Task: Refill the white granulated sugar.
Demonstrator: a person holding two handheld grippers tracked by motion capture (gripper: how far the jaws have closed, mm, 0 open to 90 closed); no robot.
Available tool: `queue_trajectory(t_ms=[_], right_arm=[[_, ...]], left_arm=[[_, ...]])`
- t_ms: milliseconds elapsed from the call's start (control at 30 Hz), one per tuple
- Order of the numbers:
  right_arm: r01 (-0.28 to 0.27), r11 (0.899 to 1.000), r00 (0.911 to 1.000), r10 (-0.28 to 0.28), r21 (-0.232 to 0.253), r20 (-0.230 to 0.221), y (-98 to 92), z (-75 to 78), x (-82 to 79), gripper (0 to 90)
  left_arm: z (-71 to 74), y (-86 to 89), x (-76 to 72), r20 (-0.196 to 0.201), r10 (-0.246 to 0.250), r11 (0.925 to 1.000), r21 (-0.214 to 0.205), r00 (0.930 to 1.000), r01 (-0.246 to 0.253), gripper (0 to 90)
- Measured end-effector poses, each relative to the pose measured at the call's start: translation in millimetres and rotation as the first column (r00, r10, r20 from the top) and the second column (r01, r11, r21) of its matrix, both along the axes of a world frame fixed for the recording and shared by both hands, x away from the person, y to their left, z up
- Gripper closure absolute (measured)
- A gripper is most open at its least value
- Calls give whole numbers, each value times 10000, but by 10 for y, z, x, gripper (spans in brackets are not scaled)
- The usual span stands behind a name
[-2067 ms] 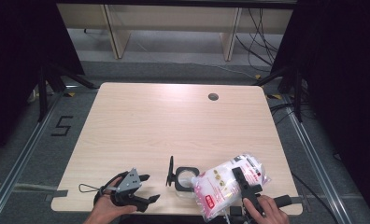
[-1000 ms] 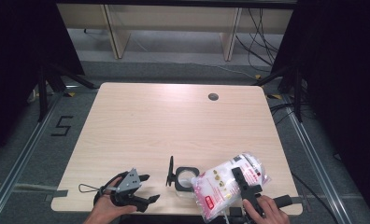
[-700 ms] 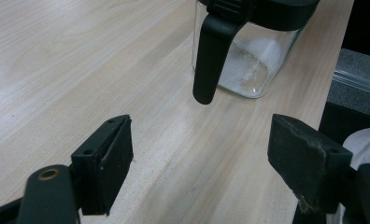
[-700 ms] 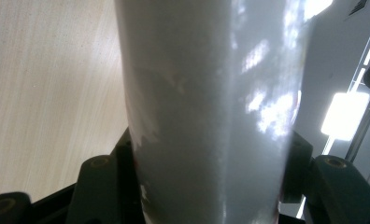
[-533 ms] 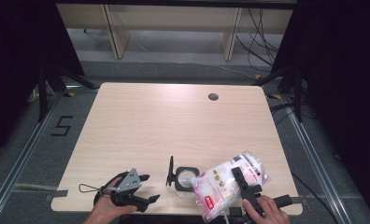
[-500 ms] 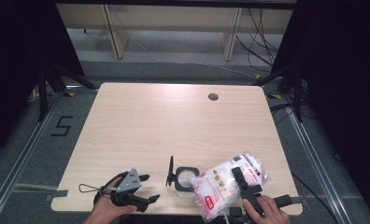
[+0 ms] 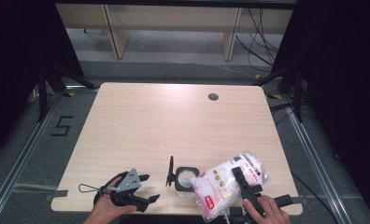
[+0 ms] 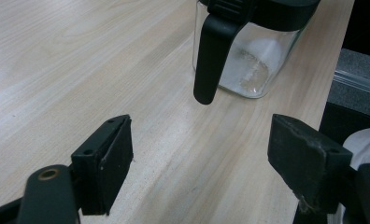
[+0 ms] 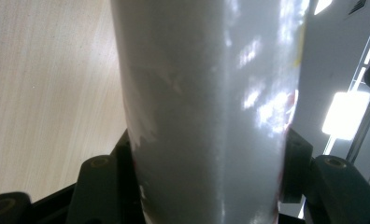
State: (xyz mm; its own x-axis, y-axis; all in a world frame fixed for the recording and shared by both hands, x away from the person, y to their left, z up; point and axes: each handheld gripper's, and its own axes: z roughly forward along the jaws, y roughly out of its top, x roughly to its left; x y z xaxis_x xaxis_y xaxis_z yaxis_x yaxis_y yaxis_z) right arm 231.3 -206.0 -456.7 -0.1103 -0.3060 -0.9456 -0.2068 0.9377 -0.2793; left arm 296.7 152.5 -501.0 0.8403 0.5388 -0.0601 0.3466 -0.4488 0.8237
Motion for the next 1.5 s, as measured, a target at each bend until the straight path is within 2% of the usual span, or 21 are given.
queue_trajectory(t_ms=[67,167,233,333,400,500,633,833,933,1000,1067,1467,1500], right_arm=[[14,10000,10000,-14,7,-3,0,0,-2,437],[-56,9998,10000,57,-171,50,-1,13,5,437],[-95,9999,9999,96,-131,89,0,12,4,437],[-99,9998,9999,101,-150,93,-1,16,5,437],[-92,9999,9999,93,-123,79,-1,14,4,437],[-112,9999,9999,113,-123,65,-5,15,8,437],[33,9998,10000,-33,173,-32,-16,-10,1,437],[-9,9999,10000,10,131,-26,-19,-6,6,438],[-25,9999,10000,25,106,-1,-17,-3,2,438],[-27,10000,10000,27,92,5,-16,-1,2,438],[67,9998,10000,-67,175,-27,-19,-7,-5,438],[-81,9999,9999,80,141,70,-20,-8,1,439],[-41,9999,10000,41,97,0,-17,-2,3,438]], left_arm=[[8,11,7,115,-90,9998,191,9999,88,220],[1,1,-2,-20,33,10000,6,10000,-33,220],[8,10,6,96,-75,9998,185,9999,73,220],[1,2,3,40,-42,10000,30,10000,42,220],[8,12,9,87,-124,9998,155,9999,123,220],[5,5,2,1,-55,10000,30,10000,55,220],[7,10,3,2,-37,9999,94,10000,37,220],[5,4,-1,-40,-11,10000,2,10000,11,220],[8,12,5,41,-85,9999,125,10000,85,220],[3,4,0,-42,-8,10000,4,10000,8,220],[5,11,4,60,-63,9999,124,10000,62,220],[6,11,5,33,-71,9999,115,10000,71,220],[3,4,0,-30,-23,10000,8,10000,23,220]])
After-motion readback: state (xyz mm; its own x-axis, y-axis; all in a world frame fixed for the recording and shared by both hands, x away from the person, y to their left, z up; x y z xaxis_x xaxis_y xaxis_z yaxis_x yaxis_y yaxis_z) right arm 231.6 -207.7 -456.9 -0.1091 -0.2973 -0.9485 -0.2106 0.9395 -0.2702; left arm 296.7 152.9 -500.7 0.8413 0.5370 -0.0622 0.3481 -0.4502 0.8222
